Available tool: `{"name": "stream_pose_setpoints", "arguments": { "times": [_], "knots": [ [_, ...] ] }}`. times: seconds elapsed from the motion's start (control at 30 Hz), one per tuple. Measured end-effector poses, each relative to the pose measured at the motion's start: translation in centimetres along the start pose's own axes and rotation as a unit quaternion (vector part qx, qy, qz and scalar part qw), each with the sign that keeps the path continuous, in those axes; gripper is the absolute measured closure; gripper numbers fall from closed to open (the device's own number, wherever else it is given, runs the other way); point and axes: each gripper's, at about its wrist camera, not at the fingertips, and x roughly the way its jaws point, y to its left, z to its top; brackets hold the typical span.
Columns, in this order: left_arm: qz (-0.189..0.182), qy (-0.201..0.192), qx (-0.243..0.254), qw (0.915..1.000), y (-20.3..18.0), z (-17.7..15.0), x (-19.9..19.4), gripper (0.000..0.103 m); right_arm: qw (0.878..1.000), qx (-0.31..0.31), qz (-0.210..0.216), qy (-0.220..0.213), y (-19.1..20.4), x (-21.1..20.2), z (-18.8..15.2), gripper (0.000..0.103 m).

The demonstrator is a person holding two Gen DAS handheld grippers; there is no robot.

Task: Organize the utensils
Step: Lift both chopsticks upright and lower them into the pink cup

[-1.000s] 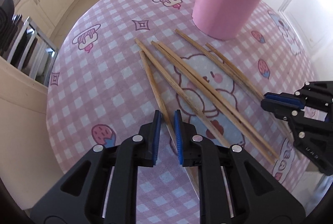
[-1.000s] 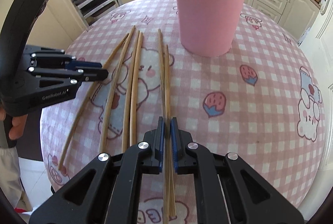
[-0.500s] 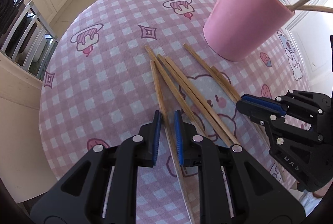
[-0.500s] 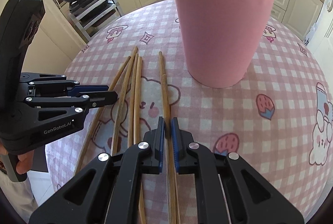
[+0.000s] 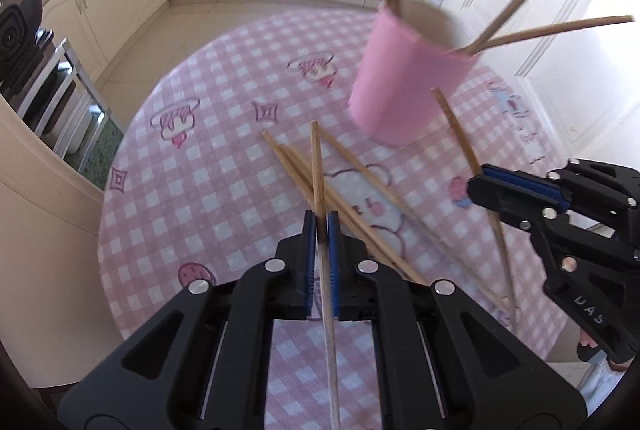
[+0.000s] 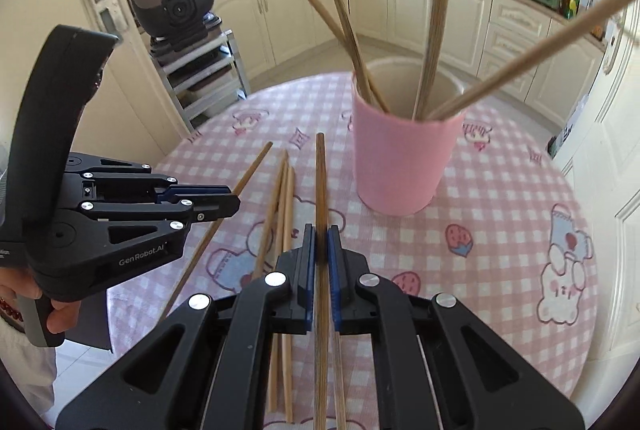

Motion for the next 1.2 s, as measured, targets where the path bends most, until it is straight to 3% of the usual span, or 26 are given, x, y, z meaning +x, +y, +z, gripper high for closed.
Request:
{"name": "stream_pose_setpoints", "arguments": {
  "times": [0.3, 0.53, 0.87, 1.2],
  "knots": [
    [-0.018, -0.117, 0.044, 0.992, -4.2, -0.6, -9.7, 0.097, 0.996, -0.015, -0.009, -0.091, 1.5, -7.0, 0.7, 0.098],
    [-0.026, -0.186, 0.05, 0.9809, -6.2, -0.5, -13.8, 0.097, 0.99, -0.014, -0.023, -0.137, 1.6, -9.8, 0.9, 0.098],
    [-0.016, -0.241, 0.037, 0.9698, -7.6, 2.2, -14.9, 0.097, 0.973, 0.015, -0.063, -0.223, -0.2, -13.0, 2.0, 0.098],
    [-0.016, -0.283, 0.02, 0.9588, -7.6, 4.7, -15.3, 0.097, 0.962, 0.032, -0.078, -0.259, -2.3, -14.3, 3.8, 0.098]
  ]
}}
